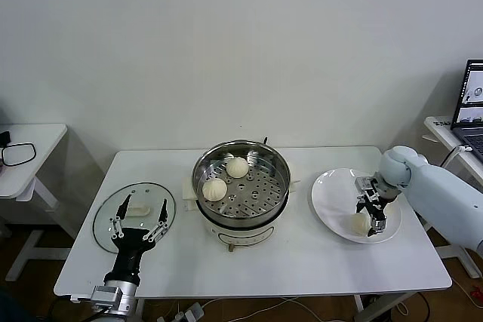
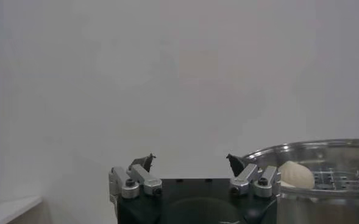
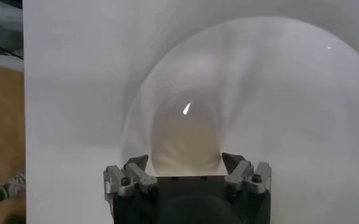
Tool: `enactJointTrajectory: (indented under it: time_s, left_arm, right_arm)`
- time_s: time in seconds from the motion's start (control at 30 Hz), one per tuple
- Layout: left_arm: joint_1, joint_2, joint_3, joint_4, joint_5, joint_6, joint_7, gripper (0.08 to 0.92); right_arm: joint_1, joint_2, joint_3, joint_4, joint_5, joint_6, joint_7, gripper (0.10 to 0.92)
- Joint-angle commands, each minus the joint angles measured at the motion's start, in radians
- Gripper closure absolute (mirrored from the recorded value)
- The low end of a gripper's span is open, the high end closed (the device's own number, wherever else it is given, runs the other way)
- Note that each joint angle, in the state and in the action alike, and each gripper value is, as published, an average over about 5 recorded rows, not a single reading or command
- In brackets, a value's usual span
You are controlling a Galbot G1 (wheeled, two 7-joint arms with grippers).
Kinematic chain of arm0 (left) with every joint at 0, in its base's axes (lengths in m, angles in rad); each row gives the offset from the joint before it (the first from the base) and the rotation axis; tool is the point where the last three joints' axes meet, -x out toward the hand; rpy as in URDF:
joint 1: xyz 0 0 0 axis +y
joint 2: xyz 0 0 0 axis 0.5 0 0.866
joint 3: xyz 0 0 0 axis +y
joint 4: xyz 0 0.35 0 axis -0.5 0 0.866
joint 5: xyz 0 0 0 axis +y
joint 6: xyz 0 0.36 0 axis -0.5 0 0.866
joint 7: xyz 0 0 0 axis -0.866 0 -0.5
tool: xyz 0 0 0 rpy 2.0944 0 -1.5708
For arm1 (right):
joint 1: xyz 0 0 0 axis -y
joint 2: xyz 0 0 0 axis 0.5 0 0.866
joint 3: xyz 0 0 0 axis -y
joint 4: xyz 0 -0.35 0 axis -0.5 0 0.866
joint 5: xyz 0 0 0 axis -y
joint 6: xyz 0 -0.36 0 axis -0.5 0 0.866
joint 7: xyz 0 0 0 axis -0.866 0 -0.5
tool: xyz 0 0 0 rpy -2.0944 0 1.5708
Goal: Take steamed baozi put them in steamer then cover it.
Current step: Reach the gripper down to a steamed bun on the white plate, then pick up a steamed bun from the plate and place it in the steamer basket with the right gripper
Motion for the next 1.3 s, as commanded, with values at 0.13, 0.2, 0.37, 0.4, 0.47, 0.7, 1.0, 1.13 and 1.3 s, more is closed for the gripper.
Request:
enactJointTrajectory:
  time_s: [0.13,0.2,0.37,0.4,0.47,0.7,1.0,1.13,1.3]
  left_arm:
    - [-0.001,0.000,0.002,0.001,0.001,0.001,-0.002,0.177]
    - [-0.002,-0.001,0.003,0.000,0.001,0.002,-0.002,0.177]
    - [-0.001,-0.001,0.006,-0.003,0.003,0.002,-0.003,0.177]
    - [-0.001,-0.001,0.007,-0.004,0.003,0.002,-0.003,0.177]
    - [0.000,0.000,0.008,-0.007,0.004,0.003,-0.003,0.177]
    - [0.004,0.002,0.011,-0.019,0.005,0.004,-0.003,0.177]
    - [0.004,0.005,0.009,-0.025,0.005,0.004,-0.002,0.177]
    - [0.003,0.008,0.004,-0.025,0.003,0.004,0.000,0.177]
    - [0.001,0.010,-0.004,-0.018,0.000,0.003,0.002,0.177]
  right_arm:
    - [-0.011,0.007,0.012,-0.004,-0.009,0.003,0.004,0.369]
    - [-0.011,0.005,0.014,-0.001,-0.007,0.003,0.003,0.397]
    - [0.008,-0.015,0.019,0.018,0.030,-0.001,-0.004,0.413]
    - [0.021,-0.023,0.016,0.024,0.047,-0.003,-0.007,0.412]
    - [0.057,-0.038,0.000,0.037,0.087,-0.009,-0.014,0.410]
    - [0.333,-0.073,-0.123,0.090,0.219,-0.015,-0.045,0.408]
    - [0.745,-0.007,-0.390,0.276,0.345,0.110,-0.061,0.406]
    - [0.838,0.060,-0.457,0.361,0.350,0.201,-0.056,0.406]
    - [0.888,0.169,-0.534,0.423,0.320,0.359,0.010,0.405]
